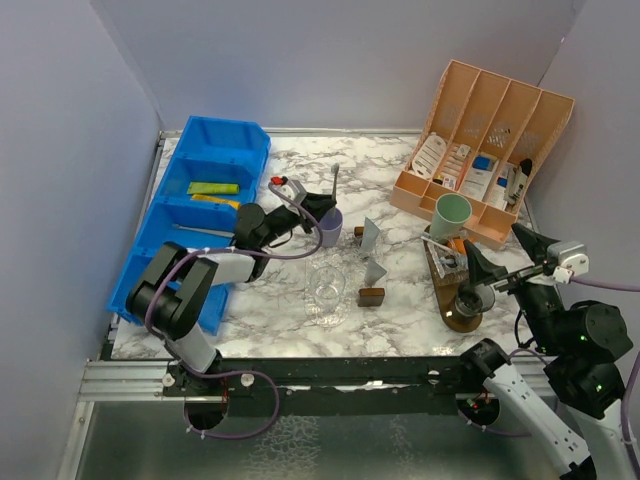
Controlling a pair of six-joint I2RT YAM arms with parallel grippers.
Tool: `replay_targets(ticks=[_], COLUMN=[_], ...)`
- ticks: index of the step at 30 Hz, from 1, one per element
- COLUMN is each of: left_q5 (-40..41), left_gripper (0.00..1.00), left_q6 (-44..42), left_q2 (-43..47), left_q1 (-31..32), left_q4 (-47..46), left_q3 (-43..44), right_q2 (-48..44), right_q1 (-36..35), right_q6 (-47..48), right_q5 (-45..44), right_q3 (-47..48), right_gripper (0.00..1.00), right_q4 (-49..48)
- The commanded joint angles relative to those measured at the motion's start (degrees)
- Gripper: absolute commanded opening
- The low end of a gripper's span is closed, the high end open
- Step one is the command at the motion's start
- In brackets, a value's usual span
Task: Prepare toiletry sets of a toothbrush and toothpaste on the tray
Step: Place the toothbrush in the cup.
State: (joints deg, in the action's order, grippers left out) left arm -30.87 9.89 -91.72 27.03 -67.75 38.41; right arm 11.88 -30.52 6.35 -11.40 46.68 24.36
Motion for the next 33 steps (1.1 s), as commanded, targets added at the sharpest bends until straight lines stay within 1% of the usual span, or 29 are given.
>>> replay_targets(ticks=[1,7,13,19,23,26,28,33], left_q5=[-1.4,-0.6,0.3,0.6,0.0,0.7,1.1,3.3], left_gripper=[0.0,0.0,0.0,0.17,0.34,0.43,0.46,0.49], left_q6=[1.5,2.3,2.3,4.6,5.1,5.4,5.7,7.4], left_q2=[-6.7,-13.0,-16.2,-17.7,-16.6,-14.8,-13.1,-6.2], left_q1=[0.1,0.0,-0.3,-1.4,-2.0,-2.5,-2.7,-3.0], left_q4=[-15.1,-20.3,-22.1,-25.4,-25.3,-25.3,-25.4,-23.0], left_q3=[-0.9,-0.9,-2.1,-3.8,-4.5,-5.9,-7.2,-10.4], right_q2=[-1.5,-2.3,-2.1,-2.1,-2.2,-2.2,-2.3,-2.4], right_q1=[0.3,0.3,0.3,0.3,0.3,0.3,0.3,0.3], right_q6=[0.8,0.9,0.8,1.0,1.0,1.1,1.1,0.8], right_q5=[-2.2,-2.7,-2.7,-2.4,-2.2,-2.1,-2.0,-1.5], right_q3=[2.1,2.5,2.3,1.6,1.1,0.9,0.6,-0.2], right_gripper=[0.95,0.95,0.95,0.95,0.95,0.95,0.95,0.95], right_q4=[3.6,3.9,3.7,3.1,2.8,2.6,2.4,2.0])
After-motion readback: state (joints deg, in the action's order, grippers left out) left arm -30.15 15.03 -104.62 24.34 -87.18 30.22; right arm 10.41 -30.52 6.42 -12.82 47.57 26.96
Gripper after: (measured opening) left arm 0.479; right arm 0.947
